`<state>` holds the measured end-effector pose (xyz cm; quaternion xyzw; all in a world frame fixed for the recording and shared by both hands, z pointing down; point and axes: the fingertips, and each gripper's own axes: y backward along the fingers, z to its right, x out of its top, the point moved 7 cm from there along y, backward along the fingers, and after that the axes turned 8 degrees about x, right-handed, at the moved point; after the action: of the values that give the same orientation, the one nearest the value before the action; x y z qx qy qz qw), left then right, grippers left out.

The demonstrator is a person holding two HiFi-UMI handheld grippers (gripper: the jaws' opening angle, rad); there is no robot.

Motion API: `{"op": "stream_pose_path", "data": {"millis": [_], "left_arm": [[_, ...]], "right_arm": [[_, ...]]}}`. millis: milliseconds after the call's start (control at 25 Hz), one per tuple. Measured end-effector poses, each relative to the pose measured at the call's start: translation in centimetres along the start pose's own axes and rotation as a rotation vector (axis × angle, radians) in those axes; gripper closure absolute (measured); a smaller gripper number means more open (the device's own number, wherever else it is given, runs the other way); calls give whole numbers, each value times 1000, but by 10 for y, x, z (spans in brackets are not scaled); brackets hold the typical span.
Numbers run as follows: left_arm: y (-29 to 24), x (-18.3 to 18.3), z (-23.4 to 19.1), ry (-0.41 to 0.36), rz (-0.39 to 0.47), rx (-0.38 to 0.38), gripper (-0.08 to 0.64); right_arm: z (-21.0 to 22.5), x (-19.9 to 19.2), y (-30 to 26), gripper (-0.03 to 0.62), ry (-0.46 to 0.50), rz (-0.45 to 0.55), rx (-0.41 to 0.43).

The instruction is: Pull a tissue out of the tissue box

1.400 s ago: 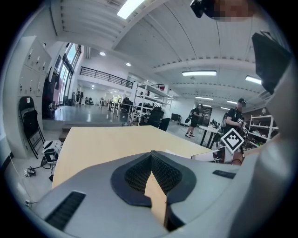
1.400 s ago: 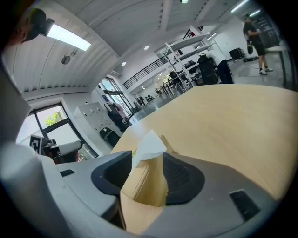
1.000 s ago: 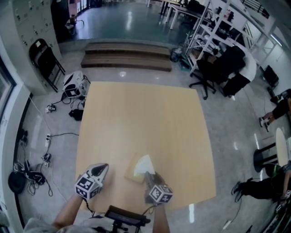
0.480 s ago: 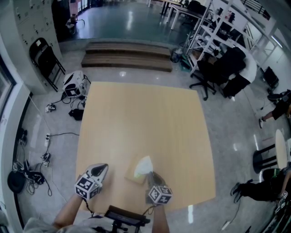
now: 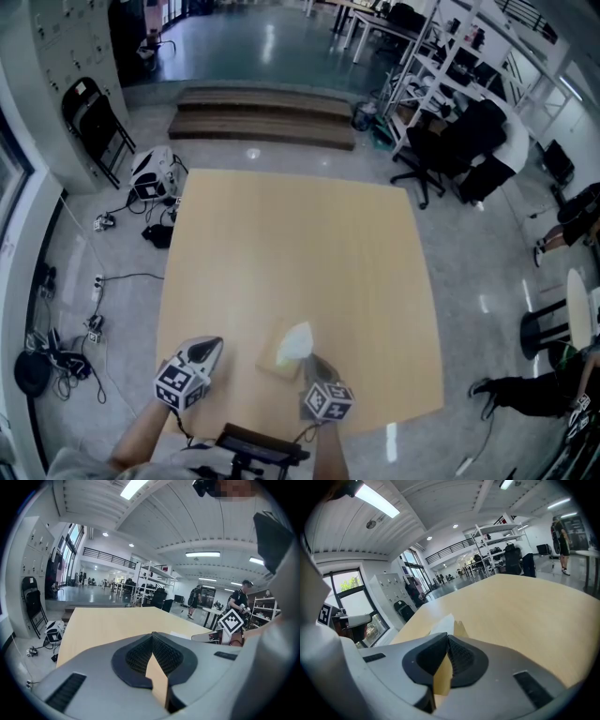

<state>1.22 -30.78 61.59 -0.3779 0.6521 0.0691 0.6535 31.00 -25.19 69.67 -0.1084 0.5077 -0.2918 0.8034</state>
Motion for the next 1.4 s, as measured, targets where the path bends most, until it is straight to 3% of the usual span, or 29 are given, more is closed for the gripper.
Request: {"op": "stream_pose_path", "data": {"millis": [720, 1400], "left_arm": [[18, 11, 10, 6, 45, 30, 554], [46, 13, 19, 18, 129, 28, 554]], "right_arm": [[-25, 36, 12, 588, 139, 51, 49], [-53, 104, 52, 588, 274, 217, 35]]}}
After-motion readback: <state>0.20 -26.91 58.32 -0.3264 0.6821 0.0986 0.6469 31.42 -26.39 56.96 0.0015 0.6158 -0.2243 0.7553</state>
